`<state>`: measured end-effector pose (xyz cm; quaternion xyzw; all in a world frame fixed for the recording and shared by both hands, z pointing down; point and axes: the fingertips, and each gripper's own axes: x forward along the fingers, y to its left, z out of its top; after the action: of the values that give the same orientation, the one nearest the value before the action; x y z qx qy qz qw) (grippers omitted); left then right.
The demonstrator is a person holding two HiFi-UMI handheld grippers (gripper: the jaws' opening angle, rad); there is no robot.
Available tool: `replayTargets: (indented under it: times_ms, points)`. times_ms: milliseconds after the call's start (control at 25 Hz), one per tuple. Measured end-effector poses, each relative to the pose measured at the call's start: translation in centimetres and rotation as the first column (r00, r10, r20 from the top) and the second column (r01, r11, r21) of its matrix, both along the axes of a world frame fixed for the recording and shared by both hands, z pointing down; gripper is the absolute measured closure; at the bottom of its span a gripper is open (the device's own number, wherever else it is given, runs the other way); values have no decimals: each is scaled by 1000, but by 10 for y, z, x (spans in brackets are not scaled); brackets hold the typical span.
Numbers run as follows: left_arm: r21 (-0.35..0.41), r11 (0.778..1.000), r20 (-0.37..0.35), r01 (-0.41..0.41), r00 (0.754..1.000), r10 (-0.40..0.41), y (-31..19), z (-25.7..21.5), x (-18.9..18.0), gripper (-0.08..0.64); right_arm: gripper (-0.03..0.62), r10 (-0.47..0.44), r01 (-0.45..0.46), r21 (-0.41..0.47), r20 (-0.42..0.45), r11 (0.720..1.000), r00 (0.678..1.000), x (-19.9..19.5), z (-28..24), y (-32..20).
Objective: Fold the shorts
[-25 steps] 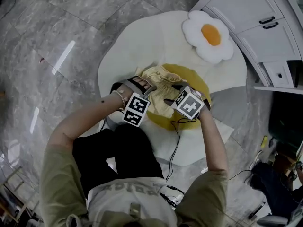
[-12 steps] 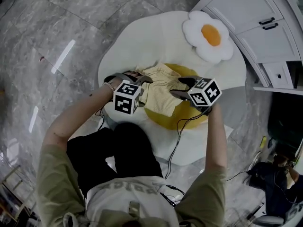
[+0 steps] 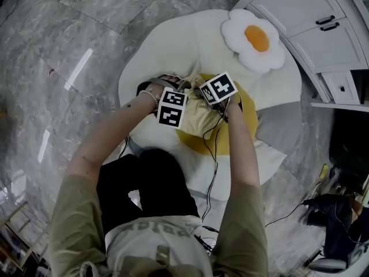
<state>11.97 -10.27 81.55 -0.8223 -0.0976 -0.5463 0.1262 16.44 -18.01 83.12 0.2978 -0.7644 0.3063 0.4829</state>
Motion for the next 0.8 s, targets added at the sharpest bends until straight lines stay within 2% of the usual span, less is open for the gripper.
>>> replayTargets:
  times_ms: [120,200,240,320,400,440,480,520,680,760,800]
  points:
    - [22,1000,-32,-15,999,16,3,-10,4,165,339,-4,3,16,113,1000,994,3,-34,2]
    - [57,996,-58,-72,995,75,8,-20,14,164,339,-80,73,46,161,996,984,7,-62,22]
    - [74,991,-46,-107,993,111,10,-19,18,164,339,-151,145,49,139,988,979,9,-68,40]
    - [85,983,29,-163,986,161,9,-2,23,164,337,-302,302,21,40,953,952,12,-64,78]
    - [29,987,87,-156,984,153,6,17,22,163,332,-418,416,-35,-67,909,906,18,-48,109]
    - [-14,991,93,-135,986,136,5,21,21,161,330,-451,447,-59,-104,892,886,22,-40,118]
    - [-57,992,90,-115,989,120,4,23,20,160,330,-463,457,-75,-121,886,878,27,-34,123]
    - [-99,990,80,-100,991,108,3,22,19,160,330,-453,446,-82,-116,892,884,32,-30,124]
    - [-233,972,32,-44,998,53,-2,17,13,160,327,-338,334,-105,-29,937,941,49,-15,121]
    - [-241,970,-13,-24,1000,21,-4,7,10,160,325,-304,304,-105,18,947,953,49,-15,119]
    - [-216,976,-42,-30,999,22,-4,-1,8,160,324,-301,302,-88,29,949,953,47,-22,118]
